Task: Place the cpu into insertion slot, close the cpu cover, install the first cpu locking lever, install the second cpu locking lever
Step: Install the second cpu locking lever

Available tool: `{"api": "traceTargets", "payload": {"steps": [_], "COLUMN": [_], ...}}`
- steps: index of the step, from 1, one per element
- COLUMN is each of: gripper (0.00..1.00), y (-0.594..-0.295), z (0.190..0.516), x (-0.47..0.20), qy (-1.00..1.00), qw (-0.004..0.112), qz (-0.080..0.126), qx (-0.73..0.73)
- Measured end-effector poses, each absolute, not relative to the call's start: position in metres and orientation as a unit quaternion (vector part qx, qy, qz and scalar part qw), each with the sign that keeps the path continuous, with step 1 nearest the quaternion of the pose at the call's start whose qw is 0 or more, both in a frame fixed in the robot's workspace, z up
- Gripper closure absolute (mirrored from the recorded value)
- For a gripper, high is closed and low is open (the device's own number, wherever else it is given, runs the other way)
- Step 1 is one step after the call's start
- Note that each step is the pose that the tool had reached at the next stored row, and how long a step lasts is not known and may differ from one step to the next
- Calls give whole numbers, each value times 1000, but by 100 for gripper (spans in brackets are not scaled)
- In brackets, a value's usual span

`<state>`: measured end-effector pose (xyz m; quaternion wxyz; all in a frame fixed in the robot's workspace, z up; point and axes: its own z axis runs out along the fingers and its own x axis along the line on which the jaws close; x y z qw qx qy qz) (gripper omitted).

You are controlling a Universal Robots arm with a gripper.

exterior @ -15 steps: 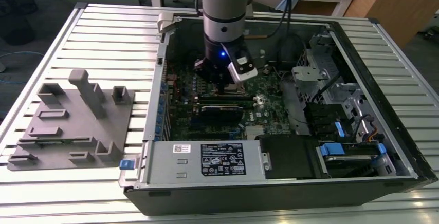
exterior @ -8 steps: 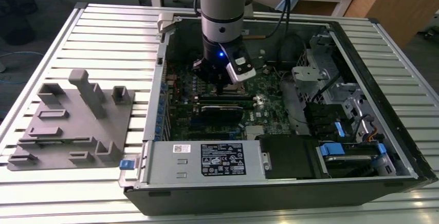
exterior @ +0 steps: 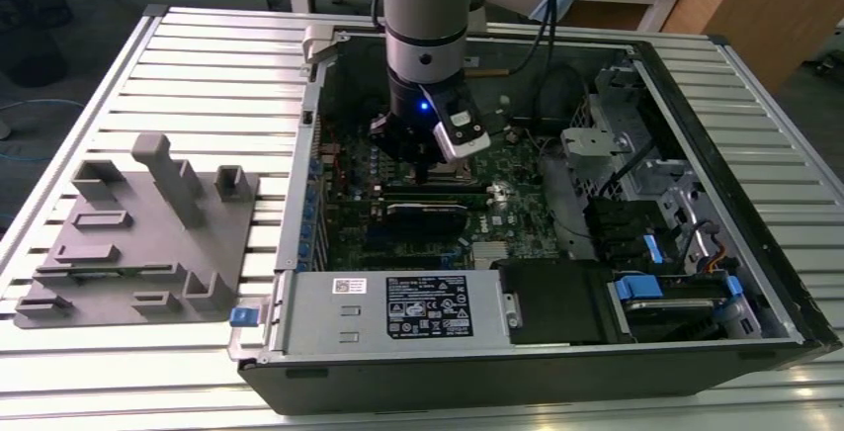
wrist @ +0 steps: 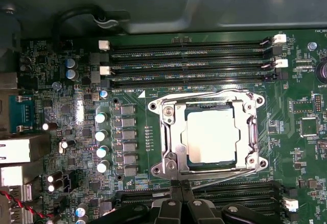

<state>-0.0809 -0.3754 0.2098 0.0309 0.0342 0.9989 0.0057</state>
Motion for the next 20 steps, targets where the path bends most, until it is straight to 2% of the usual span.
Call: {"api": "traceTargets", "payload": {"steps": [20], "gripper": [90], "y": [-375], "z": [208], "x": [-86], "qy": [999], "qw": [31], "qz": [6], "qx": [34]}}
